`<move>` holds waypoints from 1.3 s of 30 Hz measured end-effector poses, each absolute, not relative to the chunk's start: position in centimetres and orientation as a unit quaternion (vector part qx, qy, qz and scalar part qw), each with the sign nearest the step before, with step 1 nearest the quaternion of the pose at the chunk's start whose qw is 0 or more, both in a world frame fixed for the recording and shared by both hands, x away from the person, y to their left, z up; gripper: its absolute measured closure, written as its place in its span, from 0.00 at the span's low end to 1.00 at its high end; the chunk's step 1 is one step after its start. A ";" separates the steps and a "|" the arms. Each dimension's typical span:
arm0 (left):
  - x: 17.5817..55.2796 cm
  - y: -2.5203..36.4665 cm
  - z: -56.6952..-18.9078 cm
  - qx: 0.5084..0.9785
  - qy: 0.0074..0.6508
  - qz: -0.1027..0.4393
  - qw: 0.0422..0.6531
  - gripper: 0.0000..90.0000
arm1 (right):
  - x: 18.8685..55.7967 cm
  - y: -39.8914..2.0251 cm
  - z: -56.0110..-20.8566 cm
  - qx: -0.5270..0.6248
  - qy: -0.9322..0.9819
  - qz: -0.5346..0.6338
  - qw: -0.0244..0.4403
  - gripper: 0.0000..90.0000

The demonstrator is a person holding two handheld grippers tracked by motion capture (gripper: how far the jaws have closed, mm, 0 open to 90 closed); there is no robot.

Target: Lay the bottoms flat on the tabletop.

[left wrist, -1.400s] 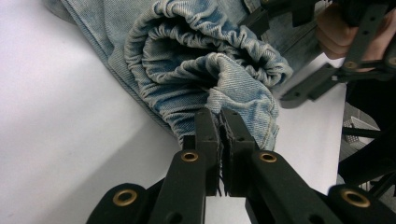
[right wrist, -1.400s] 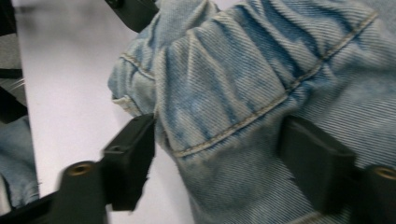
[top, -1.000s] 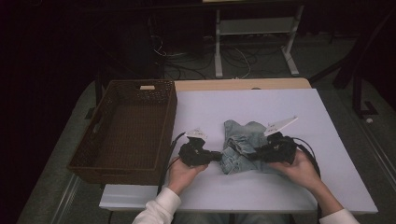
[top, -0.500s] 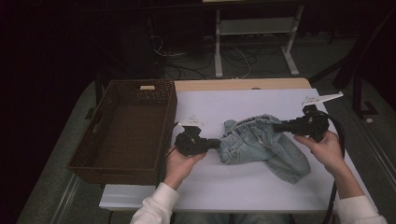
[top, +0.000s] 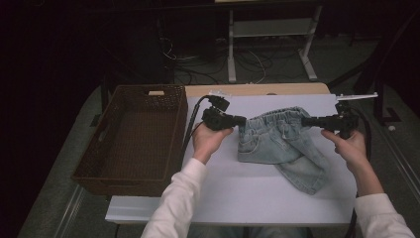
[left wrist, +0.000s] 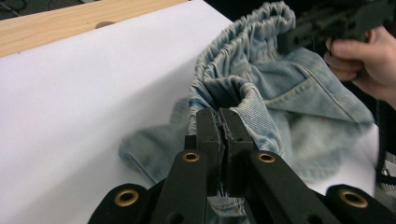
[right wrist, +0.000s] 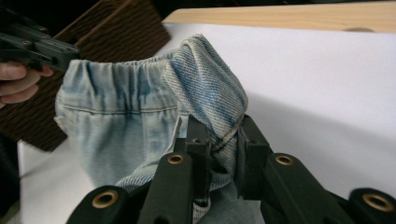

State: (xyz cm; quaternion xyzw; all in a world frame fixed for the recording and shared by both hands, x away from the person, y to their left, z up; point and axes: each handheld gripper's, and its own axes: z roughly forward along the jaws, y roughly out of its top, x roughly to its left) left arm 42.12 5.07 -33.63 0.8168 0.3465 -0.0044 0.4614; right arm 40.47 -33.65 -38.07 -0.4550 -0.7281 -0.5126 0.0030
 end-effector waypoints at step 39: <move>44.9 6.7 -40.8 0.758 0.411 -0.075 0.500 0.41 | 42.4 -36.8 -42.7 -0.526 -0.694 -0.490 0.029 0.86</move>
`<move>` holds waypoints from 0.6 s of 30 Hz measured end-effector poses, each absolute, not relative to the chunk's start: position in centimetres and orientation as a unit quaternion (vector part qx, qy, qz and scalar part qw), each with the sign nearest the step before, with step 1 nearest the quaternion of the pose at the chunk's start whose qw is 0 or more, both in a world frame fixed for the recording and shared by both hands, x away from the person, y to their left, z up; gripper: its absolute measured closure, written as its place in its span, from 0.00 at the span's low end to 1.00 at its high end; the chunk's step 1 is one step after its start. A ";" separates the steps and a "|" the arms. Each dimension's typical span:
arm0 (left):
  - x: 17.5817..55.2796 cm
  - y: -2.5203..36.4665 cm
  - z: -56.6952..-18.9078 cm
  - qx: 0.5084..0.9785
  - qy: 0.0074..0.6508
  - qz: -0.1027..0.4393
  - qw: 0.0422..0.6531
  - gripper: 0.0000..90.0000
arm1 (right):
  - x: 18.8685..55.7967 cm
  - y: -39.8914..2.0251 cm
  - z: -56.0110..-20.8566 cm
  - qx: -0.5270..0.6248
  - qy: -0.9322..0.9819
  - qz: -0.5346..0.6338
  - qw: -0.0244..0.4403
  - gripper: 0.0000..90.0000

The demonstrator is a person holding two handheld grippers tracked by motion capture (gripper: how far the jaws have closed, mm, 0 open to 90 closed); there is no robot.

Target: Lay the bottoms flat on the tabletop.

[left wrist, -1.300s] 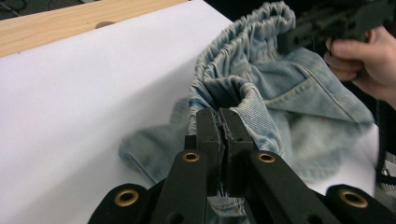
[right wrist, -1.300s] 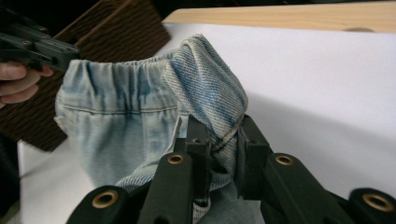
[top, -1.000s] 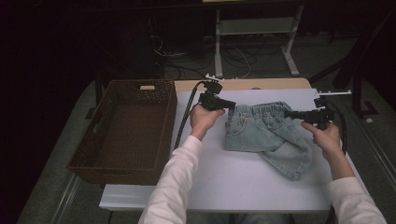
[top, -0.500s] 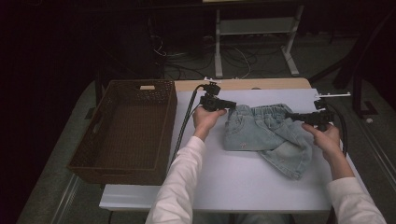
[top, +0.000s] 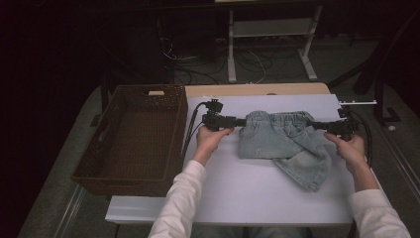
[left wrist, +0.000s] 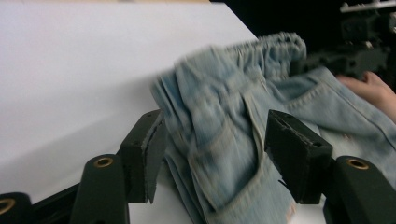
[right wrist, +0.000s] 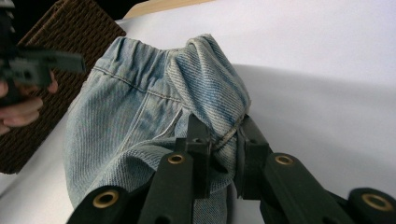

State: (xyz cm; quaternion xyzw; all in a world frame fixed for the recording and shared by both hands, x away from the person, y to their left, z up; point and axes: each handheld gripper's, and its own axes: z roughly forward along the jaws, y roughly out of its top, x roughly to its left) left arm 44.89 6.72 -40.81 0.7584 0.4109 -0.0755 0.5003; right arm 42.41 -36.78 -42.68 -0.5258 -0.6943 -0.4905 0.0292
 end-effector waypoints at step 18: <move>40.6 6.5 -44.7 0.775 0.398 -0.125 0.475 0.38 | 42.4 -36.9 -42.8 -0.528 -0.694 -0.488 0.028 0.86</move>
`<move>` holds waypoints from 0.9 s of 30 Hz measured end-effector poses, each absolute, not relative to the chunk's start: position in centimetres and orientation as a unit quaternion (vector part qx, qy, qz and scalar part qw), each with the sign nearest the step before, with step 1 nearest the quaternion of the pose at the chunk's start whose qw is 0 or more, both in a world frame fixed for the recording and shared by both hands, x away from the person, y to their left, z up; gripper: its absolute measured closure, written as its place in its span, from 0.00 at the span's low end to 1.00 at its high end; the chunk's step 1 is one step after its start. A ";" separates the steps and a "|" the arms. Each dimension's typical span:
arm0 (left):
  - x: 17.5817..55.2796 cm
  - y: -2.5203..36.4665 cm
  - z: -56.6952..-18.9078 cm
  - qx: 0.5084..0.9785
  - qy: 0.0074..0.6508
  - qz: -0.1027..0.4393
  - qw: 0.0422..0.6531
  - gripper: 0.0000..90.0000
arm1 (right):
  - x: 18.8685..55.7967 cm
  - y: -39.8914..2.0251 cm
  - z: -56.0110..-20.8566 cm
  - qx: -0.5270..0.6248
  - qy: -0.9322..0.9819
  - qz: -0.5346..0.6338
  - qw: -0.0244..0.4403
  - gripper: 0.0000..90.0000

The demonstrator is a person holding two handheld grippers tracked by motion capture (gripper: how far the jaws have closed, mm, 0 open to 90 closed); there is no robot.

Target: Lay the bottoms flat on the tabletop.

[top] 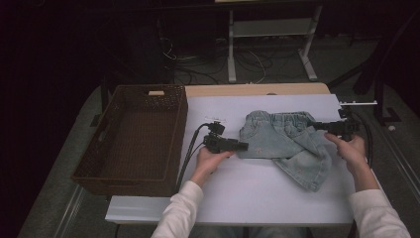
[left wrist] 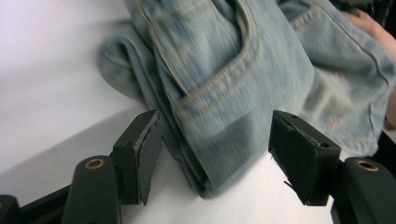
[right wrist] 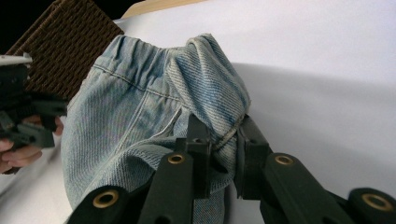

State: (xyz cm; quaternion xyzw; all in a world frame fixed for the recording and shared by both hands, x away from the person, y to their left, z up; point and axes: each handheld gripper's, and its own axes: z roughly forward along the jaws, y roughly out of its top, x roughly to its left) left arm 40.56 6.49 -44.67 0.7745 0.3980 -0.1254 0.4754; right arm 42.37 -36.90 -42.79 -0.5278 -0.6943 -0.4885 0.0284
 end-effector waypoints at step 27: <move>34.2 7.0 -41.6 0.793 0.337 -0.140 0.488 0.94 | 40.2 -36.0 -41.7 -0.502 -0.700 -0.505 0.052 0.86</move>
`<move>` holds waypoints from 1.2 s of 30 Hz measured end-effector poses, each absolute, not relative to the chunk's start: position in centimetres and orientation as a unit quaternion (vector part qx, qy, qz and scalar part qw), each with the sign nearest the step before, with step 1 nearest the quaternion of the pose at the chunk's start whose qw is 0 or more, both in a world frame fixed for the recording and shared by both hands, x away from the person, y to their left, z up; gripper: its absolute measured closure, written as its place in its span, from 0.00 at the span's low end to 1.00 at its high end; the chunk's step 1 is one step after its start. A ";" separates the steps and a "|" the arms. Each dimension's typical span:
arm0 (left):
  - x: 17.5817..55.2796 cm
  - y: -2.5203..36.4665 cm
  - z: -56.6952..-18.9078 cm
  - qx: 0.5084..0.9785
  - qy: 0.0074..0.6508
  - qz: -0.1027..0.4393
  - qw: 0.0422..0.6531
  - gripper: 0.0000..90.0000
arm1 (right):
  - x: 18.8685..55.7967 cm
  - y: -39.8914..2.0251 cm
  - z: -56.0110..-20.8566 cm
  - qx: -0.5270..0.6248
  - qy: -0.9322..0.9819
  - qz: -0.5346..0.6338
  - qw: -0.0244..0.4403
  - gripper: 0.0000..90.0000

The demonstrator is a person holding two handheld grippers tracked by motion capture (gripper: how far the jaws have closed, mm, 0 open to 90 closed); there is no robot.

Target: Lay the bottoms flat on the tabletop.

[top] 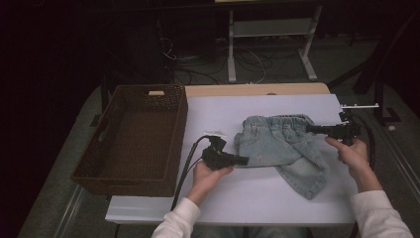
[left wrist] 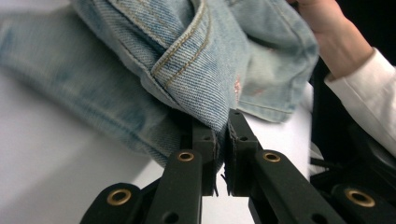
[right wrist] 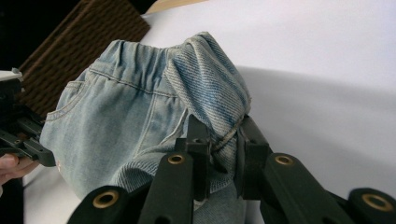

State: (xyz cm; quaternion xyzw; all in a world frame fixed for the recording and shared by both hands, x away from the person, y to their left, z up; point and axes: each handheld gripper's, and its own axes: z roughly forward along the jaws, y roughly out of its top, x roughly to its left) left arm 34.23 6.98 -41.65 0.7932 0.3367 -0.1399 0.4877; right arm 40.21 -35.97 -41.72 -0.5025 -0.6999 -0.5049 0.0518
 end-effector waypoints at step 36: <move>36.2 6.6 -44.4 0.812 0.379 -0.140 0.420 0.93 | 40.7 -35.3 -42.1 -0.532 -0.718 -0.448 -0.013 0.54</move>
